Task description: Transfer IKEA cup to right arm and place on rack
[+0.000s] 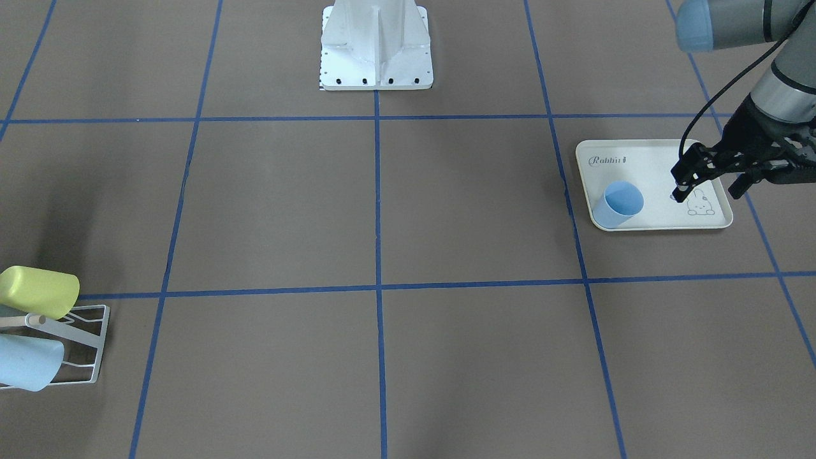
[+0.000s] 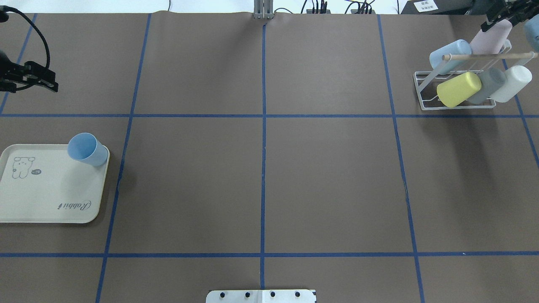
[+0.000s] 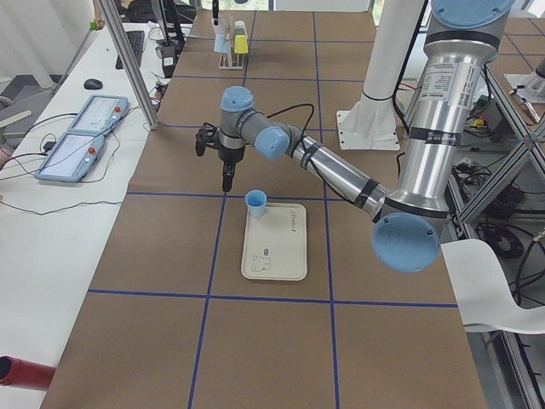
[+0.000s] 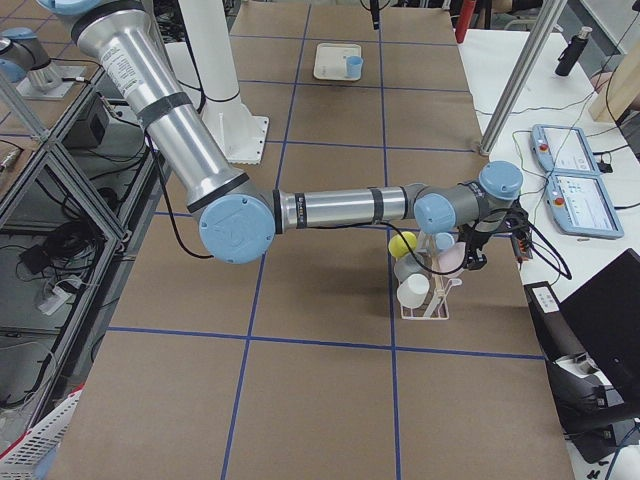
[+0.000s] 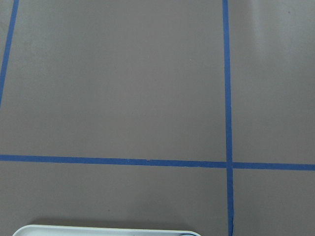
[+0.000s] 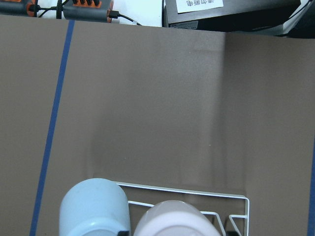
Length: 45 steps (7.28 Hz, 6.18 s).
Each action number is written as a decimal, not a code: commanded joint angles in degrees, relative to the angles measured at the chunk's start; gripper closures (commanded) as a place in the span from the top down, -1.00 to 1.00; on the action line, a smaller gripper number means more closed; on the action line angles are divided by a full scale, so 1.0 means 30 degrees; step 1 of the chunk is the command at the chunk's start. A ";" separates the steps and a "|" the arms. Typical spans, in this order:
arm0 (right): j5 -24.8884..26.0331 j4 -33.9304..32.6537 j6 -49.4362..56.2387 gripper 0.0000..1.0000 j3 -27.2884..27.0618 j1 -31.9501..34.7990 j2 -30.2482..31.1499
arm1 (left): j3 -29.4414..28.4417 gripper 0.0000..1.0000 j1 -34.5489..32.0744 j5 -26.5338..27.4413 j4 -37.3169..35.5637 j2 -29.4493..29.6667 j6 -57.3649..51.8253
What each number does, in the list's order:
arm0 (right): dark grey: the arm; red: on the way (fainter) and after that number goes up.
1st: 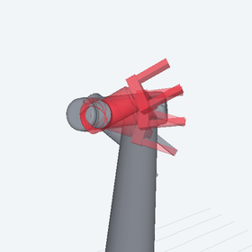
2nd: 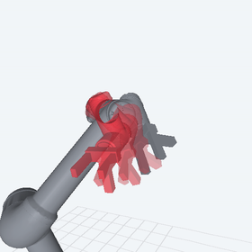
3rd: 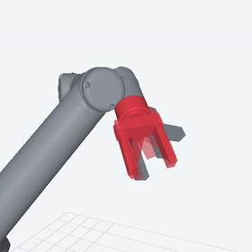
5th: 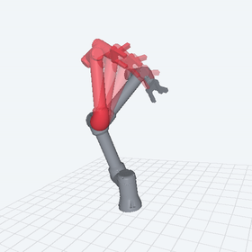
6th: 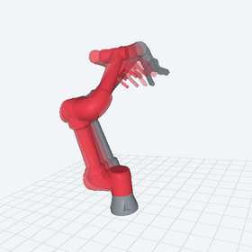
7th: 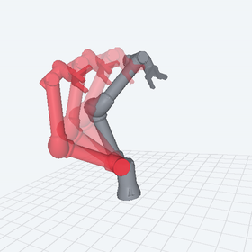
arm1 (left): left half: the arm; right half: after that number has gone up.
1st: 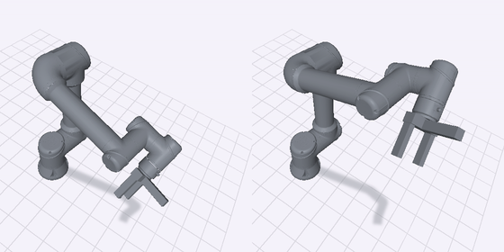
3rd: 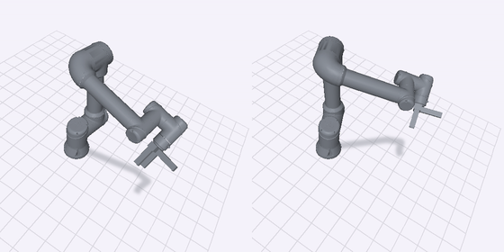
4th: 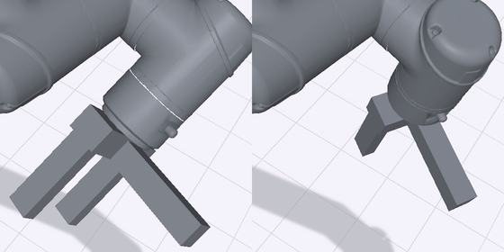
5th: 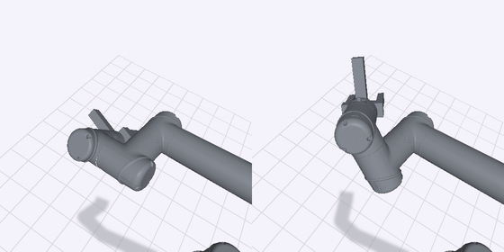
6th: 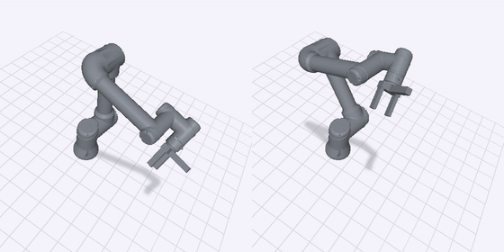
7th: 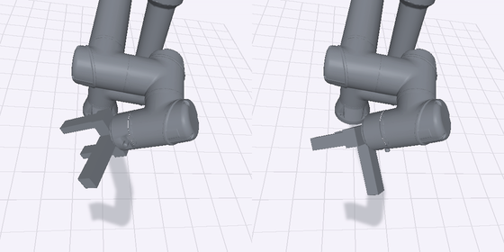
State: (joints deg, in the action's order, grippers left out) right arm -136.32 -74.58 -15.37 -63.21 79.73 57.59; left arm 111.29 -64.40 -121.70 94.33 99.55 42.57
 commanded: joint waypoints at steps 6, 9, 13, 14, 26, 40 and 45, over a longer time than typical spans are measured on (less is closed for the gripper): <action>-0.0232 -0.0217 -0.1174 0.98 -0.2362 -0.0267 -0.0038 | -0.2527 0.99 0.1854 -0.1348 0.3333 -0.1425 -0.0748; -0.0322 -0.0188 -0.1499 0.98 -0.2745 -0.0267 0.0050 | -0.3199 0.74 0.3626 -0.1504 0.3420 -0.1455 0.0197; -0.1048 -0.0217 -0.1557 0.98 -0.3127 -0.0238 0.0373 | -0.3964 0.02 0.4065 -0.1593 0.3450 -0.1280 0.0253; -0.1257 -0.0188 -0.2138 0.98 -0.3476 -0.0238 0.0373 | -0.3818 -0.99 0.4066 -0.1680 0.3421 -0.1337 0.0196; 0.2687 0.5694 -2.1599 0.97 -1.6255 -0.9393 0.3447 | 0.1842 -1.00 0.6790 -0.4873 0.3499 0.6397 1.6293; 0.9282 2.1638 -3.0533 0.95 -1.6136 -1.5907 0.0611 | -0.1971 -1.00 0.6937 0.1218 3.5520 0.4055 4.7119; 1.1540 2.1638 -3.0533 0.95 -1.6106 -1.7113 -0.0213 | -0.1796 -1.00 0.7551 0.3177 3.7022 0.4111 4.8969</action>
State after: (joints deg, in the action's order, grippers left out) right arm -102.87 -9.67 -106.96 -111.54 28.68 57.14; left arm 105.62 -42.20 -113.84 204.50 111.85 188.13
